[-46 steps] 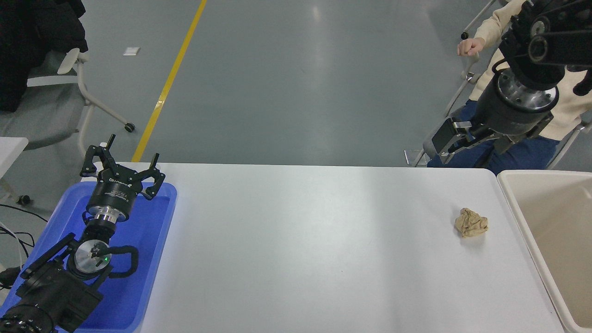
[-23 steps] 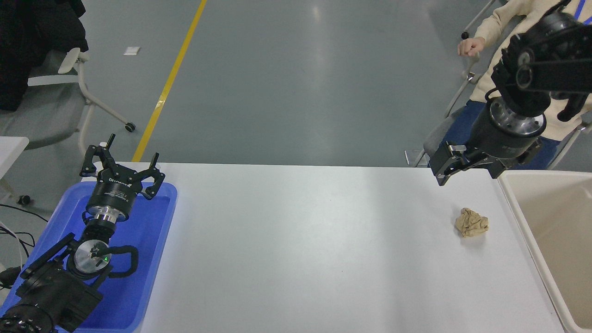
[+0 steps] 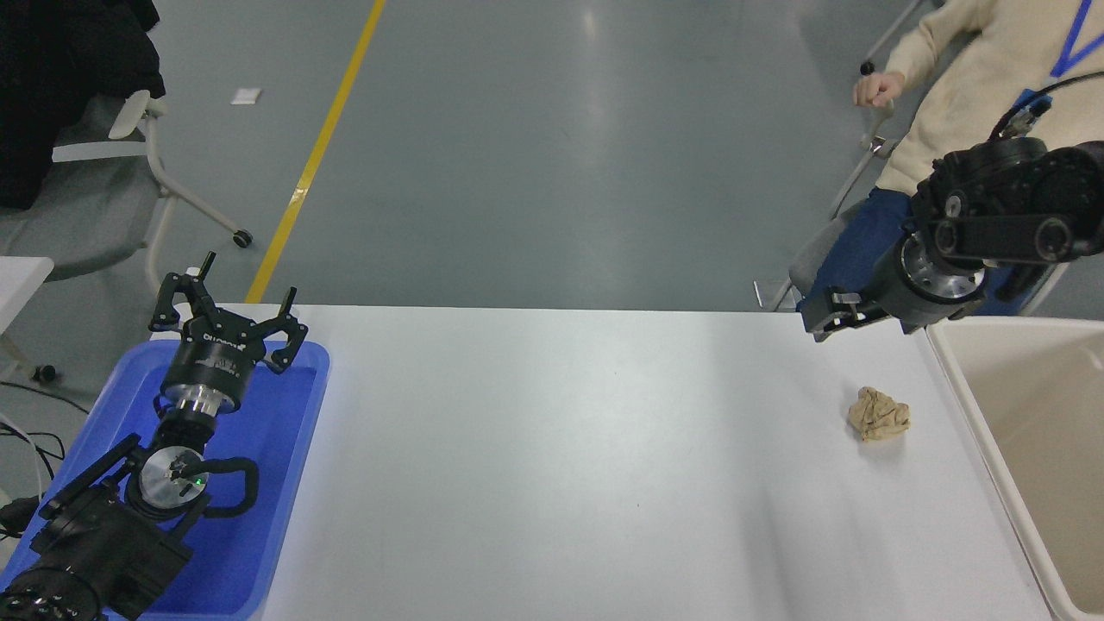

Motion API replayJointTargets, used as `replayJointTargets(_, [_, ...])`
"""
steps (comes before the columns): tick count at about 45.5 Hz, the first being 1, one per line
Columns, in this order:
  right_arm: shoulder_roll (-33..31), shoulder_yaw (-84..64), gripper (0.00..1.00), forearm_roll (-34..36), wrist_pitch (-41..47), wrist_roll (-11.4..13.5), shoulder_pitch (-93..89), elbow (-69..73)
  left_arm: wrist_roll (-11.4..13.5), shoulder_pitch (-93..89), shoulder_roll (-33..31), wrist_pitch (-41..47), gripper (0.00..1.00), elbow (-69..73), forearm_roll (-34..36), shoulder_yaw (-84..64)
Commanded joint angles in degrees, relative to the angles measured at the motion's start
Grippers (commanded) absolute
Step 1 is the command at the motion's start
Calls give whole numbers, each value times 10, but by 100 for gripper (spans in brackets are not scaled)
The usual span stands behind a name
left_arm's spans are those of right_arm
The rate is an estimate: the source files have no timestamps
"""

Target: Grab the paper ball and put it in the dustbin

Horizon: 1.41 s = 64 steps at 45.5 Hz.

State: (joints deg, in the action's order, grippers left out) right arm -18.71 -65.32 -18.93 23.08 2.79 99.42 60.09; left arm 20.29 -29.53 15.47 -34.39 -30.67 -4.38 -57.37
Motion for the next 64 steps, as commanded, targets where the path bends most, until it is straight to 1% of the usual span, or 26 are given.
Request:
replayJointTargets(1, [-16,28,100,-1,-55,0,-120,-91,0,0,0,0,100,0,0,0])
replayJointTargets(12, [-19,31,100,2,-86,1,-229,-211,0,0,0,-1,100,0,0,0])
replayJointTargets(21, [-23,70,100,7,-146,1,-282,-223,0,0,0,-1,100,0,0,0])
replayJointTargets(29, [-17,101,100,7,-182,1,-329,-245,0,0,0,-1,100,0,0,0])
replayJointTargets(31, [-13,116,98,7,-189,1,-343,-256,0,0,0,-1,100,0,0,0])
replayJointTargets(36, [-4,148,94,6,-201,1,-377,-282,0,0,0,-1,100,0,0,0])
replayJointTargets(43, [-1,155,93,6,-207,1,-390,-288,0,0,0,-1,100,0,0,0])
replayJointTargets(45, [3,154,91,4,-211,1,-396,-292,0,0,0,-1,100,0,0,0])
replayJointTargets(51, [22,155,91,6,-219,1,-416,-312,0,0,0,-1,100,0,0,0])
replayJointTargets(64, [25,171,91,6,-221,2,-423,-318,0,0,0,-1,100,0,0,0])
